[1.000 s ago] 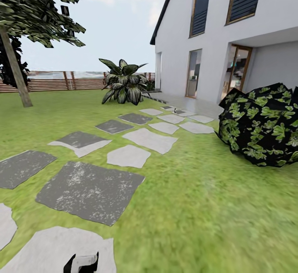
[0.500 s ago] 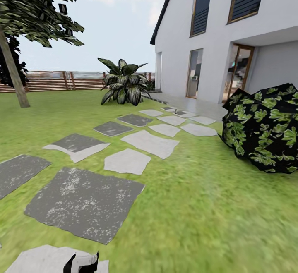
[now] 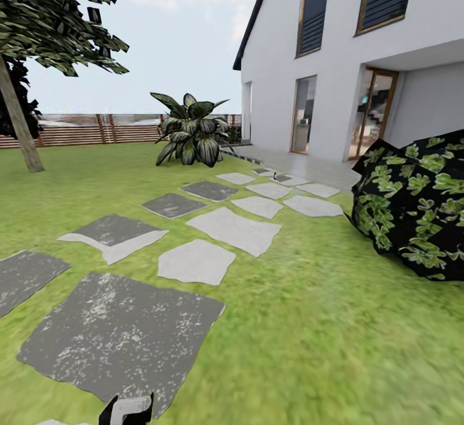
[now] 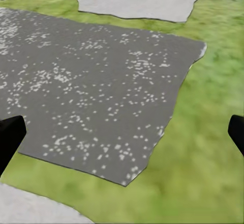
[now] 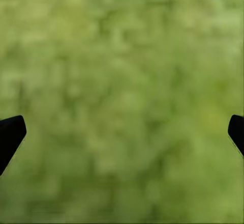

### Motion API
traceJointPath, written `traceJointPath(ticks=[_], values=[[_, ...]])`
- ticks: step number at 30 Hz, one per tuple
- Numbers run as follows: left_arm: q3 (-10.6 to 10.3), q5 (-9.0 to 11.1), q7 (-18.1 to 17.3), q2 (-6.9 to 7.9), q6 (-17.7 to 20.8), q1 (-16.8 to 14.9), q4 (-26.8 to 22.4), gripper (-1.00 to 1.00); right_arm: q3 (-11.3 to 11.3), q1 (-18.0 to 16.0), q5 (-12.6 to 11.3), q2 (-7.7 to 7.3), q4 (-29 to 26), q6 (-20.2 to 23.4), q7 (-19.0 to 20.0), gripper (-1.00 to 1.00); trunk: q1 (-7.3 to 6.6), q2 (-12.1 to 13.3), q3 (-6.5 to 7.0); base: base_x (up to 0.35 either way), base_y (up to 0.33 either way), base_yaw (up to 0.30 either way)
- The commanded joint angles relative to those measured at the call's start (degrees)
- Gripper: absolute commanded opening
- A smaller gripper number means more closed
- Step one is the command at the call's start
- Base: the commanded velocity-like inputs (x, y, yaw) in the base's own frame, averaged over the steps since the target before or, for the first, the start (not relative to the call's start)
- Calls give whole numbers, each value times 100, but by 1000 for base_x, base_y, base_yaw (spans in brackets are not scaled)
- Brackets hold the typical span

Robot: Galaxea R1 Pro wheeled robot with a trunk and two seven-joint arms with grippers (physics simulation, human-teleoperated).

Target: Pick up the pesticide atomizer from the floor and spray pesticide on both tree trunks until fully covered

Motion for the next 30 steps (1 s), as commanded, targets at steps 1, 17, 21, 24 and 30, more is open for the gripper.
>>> traceJointPath(ticks=[1, 17, 21, 24, 30], values=[[24, -34, 2, -3, -19, -5, 4, 100, -7, 2, -11, 2, -6, -9, 5, 100, 3, -2, -5, 328, 0, 0], [24, -34, 2, -3, -19, -3, 4, 100, -7, 2, -11, 4, -7, -9, 6, 100, 3, -2, -5, 328, 0, 0], [24, -34, 2, -3, -19, -3, 4, 100, -7, 2, -11, 5, -6, -9, 7, 100, 3, -2, -5, 328, 0, 0], [24, -34, 2, -3, -19, -5, 4, 100, -7, 2, -11, 4, -6, -9, 6, 100, 3, -2, -5, 328, 0, 0], [24, -34, 2, -3, -19, -5, 4, 100, -7, 2, -11, 4, -6, -9, 4, 100, 3, -2, -5, 328, 0, 0]])
